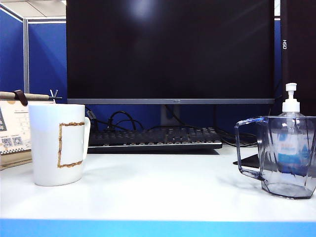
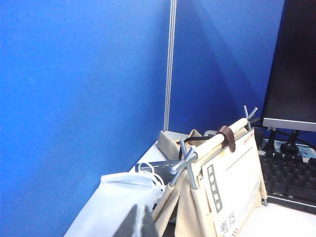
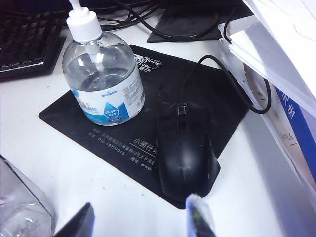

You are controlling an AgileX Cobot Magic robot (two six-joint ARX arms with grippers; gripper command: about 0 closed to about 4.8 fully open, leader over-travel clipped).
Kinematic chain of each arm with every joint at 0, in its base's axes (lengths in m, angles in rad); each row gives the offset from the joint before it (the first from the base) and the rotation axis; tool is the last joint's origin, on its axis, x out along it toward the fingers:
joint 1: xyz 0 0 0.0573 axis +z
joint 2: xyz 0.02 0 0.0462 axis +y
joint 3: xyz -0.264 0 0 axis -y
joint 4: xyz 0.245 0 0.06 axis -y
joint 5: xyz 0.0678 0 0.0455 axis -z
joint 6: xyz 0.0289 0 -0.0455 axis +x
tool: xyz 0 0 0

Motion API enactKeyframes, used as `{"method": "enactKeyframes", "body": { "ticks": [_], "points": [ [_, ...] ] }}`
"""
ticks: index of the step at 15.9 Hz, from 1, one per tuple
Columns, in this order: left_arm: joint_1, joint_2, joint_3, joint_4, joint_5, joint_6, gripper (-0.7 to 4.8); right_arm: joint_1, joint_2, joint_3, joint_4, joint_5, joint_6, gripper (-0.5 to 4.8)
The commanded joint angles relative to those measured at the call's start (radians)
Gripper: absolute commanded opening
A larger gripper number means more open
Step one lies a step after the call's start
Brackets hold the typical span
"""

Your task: Swap the positions of the transparent plastic cup and the white ceramic cup.

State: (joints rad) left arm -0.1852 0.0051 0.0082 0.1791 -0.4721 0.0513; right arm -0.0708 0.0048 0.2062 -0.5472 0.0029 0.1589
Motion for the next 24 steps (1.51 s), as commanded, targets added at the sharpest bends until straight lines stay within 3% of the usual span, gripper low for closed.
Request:
{"method": "enactKeyframes", "body": {
  "ticks": [1,8,9,10,11,13,15,16,18,19,20,24],
  "points": [
    [0.0,-0.001,0.002,0.009,0.004,0.0,-0.04,-0.001,-0.002,0.004,0.016,-0.004,-0.002,2.42],
    [0.0,-0.001,0.002,0.009,0.005,0.0,-0.04,-0.002,-0.002,0.004,0.074,0.021,-0.001,2.42],
    [0.0,-0.001,0.002,0.009,0.006,-0.005,-0.04,-0.002,-0.002,0.003,0.098,0.011,0.069,2.42],
    [0.0,-0.001,0.002,0.01,0.017,-0.036,-0.04,0.0,-0.002,0.003,0.126,-0.039,0.236,2.42],
    [0.0,-0.001,0.002,0.008,0.09,-0.189,-0.04,0.0,-0.002,0.003,0.157,-0.118,0.434,2.42],
    [0.0,-0.001,0.002,-0.008,0.302,-0.337,-0.04,0.0,-0.002,0.003,0.175,-0.119,0.456,2.42],
    [0.0,-0.001,0.002,-0.075,0.618,-0.457,-0.03,0.0,-0.002,0.003,0.177,-0.244,0.611,2.42],
    [0.0,-0.001,0.002,-0.108,0.702,-0.456,0.06,0.0,-0.002,0.003,0.185,-0.32,0.634,2.42],
    [0.0,-0.001,0.002,-0.134,0.79,-0.462,1.03,0.0,-0.002,0.003,0.211,-0.444,0.626,2.39],
    [0.0,-0.001,0.002,-0.131,0.81,-0.486,1.27,0.0,-0.002,0.003,0.246,-0.492,0.616,1.89],
    [0.0,-0.001,0.002,-0.132,0.817,-0.502,1.28,0.0,-0.002,0.003,0.29,-0.528,0.603,1.41],
    [0.0,0.0,0.014,-0.119,0.899,-0.592,1.65,0.0,-0.002,0.003,0.435,-0.529,0.62,1.49]
  ]
}}
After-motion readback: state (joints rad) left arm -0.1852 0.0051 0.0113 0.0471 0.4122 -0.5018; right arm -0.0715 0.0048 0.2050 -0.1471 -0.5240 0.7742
